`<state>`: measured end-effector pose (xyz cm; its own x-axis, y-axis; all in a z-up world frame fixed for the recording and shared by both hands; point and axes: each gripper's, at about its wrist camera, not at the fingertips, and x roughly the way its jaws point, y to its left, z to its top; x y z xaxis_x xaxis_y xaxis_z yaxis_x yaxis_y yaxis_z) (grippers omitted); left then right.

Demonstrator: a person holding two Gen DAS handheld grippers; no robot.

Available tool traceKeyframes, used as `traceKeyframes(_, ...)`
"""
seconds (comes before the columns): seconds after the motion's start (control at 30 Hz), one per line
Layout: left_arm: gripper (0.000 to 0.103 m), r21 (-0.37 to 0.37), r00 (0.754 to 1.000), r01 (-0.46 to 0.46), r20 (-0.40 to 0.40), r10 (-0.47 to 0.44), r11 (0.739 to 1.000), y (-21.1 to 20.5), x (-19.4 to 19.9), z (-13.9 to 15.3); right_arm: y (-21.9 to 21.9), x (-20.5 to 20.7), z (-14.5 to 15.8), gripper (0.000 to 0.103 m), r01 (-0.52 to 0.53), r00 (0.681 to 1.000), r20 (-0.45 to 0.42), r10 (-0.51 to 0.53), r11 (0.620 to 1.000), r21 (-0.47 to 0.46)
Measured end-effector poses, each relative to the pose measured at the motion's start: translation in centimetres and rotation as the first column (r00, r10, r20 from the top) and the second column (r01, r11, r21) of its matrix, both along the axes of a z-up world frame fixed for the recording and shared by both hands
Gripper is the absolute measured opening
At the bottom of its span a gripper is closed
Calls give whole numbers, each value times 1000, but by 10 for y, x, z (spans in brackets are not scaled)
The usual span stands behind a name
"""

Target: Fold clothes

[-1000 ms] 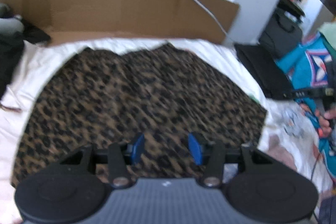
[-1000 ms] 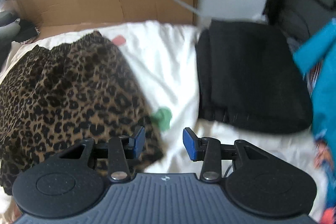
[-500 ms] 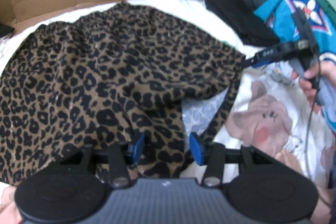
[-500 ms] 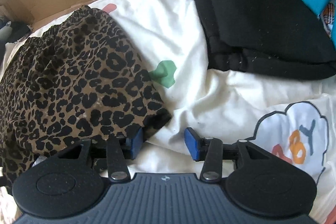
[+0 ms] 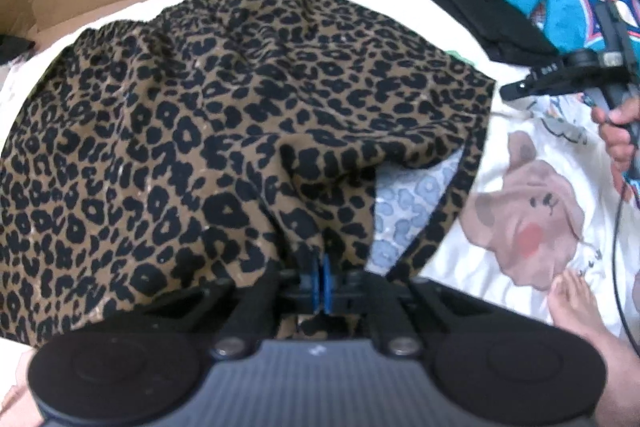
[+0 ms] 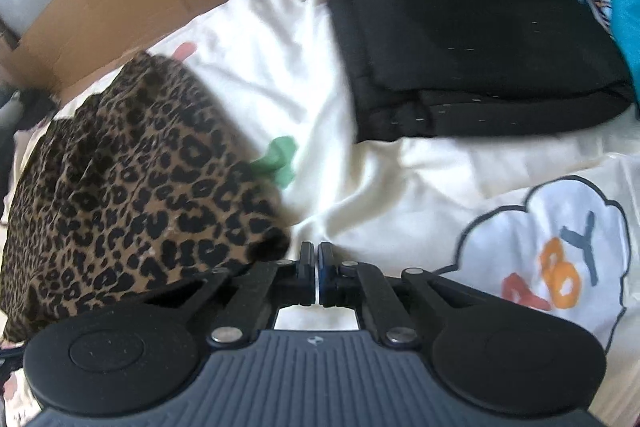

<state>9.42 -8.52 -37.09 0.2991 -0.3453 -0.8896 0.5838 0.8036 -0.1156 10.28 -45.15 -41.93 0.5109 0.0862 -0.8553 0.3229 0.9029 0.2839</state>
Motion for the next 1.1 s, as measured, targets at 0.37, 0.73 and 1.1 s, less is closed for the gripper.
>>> traceKeyframes(0.37, 1, -19, 1000, 17, -3, -17, 1000, 25, -12, 7, 2, 0, 3, 36, -10, 1000, 26, 10, 1000, 7)
traceKeyframes(0.73, 16, -75, 999, 28, 32, -26, 997, 0, -13, 16, 30, 20, -2, 62, -84, 996, 19, 85, 995, -53)
traceKeyframes(1.1, 51, 47, 993, 74, 85, -77, 996, -20, -17, -18, 34, 20, -13, 63, -88, 996, 22, 89, 995, -47)
